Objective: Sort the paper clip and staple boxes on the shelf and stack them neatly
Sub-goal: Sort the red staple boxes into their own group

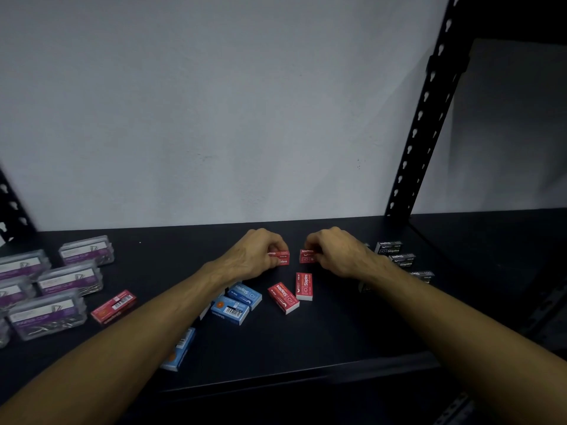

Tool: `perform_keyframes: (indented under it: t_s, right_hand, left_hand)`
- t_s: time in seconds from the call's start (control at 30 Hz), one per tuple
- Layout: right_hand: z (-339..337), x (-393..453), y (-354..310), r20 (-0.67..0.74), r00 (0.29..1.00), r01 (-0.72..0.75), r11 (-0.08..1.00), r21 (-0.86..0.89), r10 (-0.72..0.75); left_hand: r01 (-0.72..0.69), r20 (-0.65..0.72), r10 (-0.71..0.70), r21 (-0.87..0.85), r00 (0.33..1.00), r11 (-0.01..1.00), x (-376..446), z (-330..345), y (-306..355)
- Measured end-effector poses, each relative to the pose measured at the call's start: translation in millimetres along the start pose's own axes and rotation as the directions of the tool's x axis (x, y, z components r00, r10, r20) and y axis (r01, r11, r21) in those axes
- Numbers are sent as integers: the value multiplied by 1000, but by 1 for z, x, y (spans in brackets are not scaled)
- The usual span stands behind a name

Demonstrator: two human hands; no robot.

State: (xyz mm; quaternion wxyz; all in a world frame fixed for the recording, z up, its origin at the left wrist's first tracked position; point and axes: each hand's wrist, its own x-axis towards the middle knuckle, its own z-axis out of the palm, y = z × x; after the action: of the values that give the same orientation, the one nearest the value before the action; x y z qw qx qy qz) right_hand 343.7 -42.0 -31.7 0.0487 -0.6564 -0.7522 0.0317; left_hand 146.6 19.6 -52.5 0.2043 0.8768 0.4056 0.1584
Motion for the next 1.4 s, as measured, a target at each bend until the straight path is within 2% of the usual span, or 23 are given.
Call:
perform_keyframes:
  t_s: [0.4,0.53,0.73,0.83,0.9,0.97,1.07,1.2,1.4]
  right_hand:
    - [4,1,3,-12,1000,-6,1000,-3,6]
    - [2,-5,2,-67,998,-7,999,-37,5]
    - [-8,-22,-3,-201,978,46,998,-53,-56]
    - [-7,-33,-12,-258,964,90,994,63,-71]
    - [-6,-39,-19,-256,965,107,982,155,-65]
    - [-3,-43,-25,-202,975,128,977,171,-92]
    - [2,-51,-32,-118,981,170,971,170,-152]
    - [8,-58,-33,-10,980,198,964,179,-199]
    - [8,-62,-27,66,988,134,984,113,-142]
  left_hand:
    - [12,1,-12,21,1000,1000,4,3,3]
    - [16,-15,-15,23,1000,1000,2,4,-1]
    - [-15,-162,16,8,987,1000,-14,-4,-8]
    - [-64,-268,57,-15,962,998,-27,-3,-5]
    - [-112,-291,100,-25,952,993,-35,-2,-1]
    - [-146,-239,133,-35,962,989,-42,-2,4]
    - [-165,-81,163,-17,983,986,-51,1,10]
    - [-136,87,134,15,987,991,-58,6,12]
    - [-98,209,97,-9,973,995,-62,0,14]
